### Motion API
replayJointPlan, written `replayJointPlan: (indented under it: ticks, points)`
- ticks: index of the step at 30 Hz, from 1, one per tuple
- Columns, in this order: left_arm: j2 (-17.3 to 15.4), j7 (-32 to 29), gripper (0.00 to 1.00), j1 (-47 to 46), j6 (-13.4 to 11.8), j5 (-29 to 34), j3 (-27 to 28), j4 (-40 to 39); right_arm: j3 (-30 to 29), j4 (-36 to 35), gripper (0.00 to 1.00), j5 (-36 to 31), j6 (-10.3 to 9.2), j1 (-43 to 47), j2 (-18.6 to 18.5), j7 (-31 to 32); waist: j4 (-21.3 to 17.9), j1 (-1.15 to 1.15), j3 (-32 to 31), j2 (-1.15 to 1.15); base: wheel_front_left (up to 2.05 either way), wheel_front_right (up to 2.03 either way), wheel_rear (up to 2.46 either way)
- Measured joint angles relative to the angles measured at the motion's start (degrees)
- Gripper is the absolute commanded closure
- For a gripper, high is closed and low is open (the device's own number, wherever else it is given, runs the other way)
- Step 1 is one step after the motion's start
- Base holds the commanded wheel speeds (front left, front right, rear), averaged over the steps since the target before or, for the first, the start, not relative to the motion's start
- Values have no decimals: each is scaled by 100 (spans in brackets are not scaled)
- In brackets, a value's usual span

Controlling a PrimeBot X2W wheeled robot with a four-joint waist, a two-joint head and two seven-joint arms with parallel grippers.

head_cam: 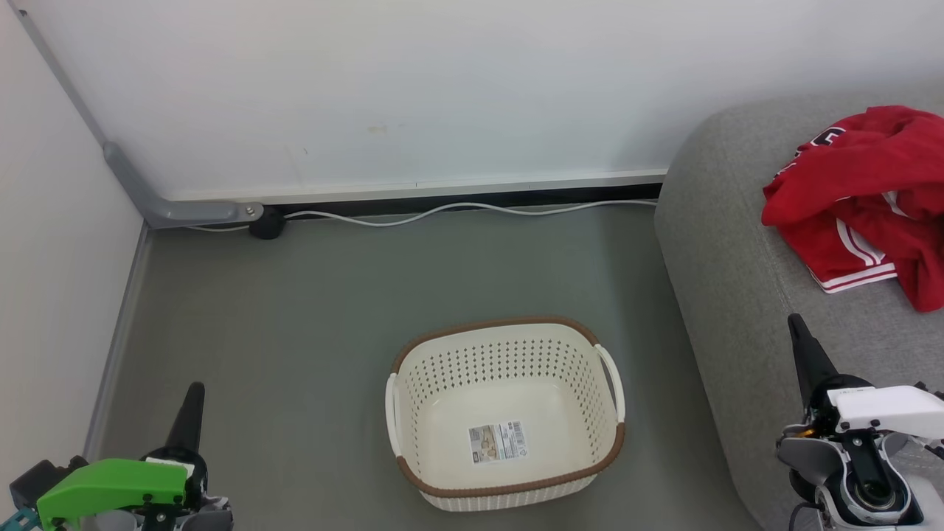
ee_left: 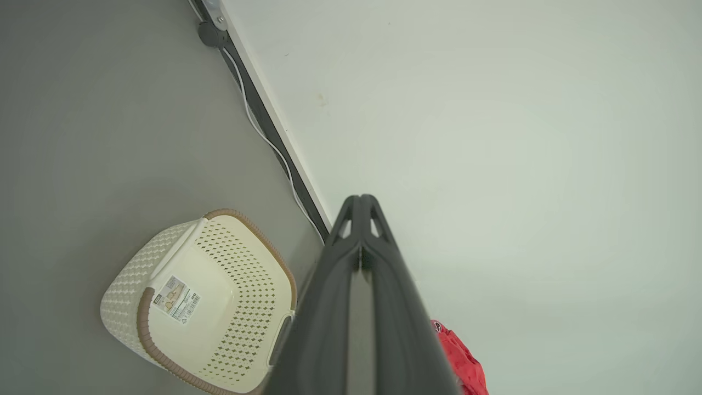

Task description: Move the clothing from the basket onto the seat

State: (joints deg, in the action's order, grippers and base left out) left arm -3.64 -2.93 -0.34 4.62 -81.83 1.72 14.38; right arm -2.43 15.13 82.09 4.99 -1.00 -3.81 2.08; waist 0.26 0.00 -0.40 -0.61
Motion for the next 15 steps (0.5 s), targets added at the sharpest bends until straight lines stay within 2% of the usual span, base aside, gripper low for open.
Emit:
replayJointPlan:
  ticks: [15]
  points:
    - [108, -268, 100, -229, 200, -985, 208, 144, -319, 69, 100, 1045, 160, -196, 27, 241, -25, 0, 55, 0, 0, 0, 0]
